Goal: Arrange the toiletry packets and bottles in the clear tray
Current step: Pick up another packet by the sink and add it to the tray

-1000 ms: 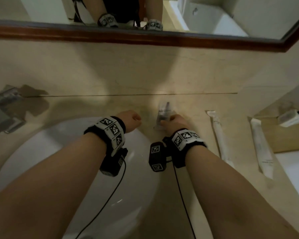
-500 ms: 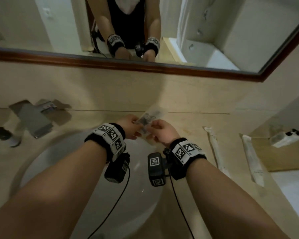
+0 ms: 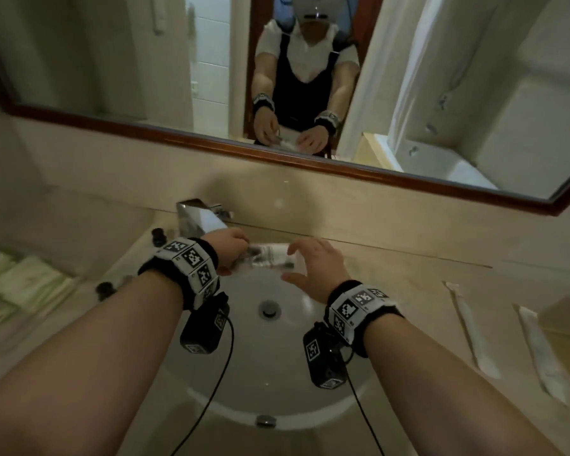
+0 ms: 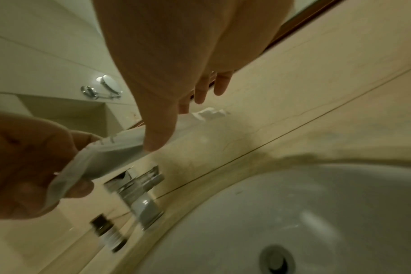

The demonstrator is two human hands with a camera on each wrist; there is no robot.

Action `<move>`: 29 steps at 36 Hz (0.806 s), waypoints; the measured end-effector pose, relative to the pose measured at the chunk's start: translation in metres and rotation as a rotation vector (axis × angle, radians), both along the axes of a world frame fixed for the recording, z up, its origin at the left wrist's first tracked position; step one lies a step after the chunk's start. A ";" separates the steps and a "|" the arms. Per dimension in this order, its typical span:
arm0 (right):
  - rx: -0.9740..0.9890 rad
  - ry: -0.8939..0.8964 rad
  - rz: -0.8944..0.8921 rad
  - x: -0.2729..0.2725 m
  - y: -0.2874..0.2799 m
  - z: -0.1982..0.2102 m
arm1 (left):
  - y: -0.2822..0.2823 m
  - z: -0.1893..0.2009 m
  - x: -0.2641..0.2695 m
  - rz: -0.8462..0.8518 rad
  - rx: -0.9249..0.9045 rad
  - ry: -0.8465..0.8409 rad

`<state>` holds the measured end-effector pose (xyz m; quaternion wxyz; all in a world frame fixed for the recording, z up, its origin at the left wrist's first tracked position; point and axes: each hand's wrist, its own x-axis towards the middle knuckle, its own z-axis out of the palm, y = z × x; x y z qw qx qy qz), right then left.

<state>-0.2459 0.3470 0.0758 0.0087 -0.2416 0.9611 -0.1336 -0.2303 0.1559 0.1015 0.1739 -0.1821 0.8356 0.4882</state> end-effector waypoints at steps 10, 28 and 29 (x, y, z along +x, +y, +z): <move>0.015 -0.140 0.257 0.041 -0.147 0.002 | -0.139 0.002 0.057 0.084 -0.176 0.016; -0.106 -0.192 0.433 0.116 -0.421 -0.050 | -0.398 -0.052 0.151 0.520 -0.296 0.008; -0.106 -0.188 0.438 0.118 -0.430 -0.054 | -0.406 -0.058 0.153 0.518 -0.304 0.006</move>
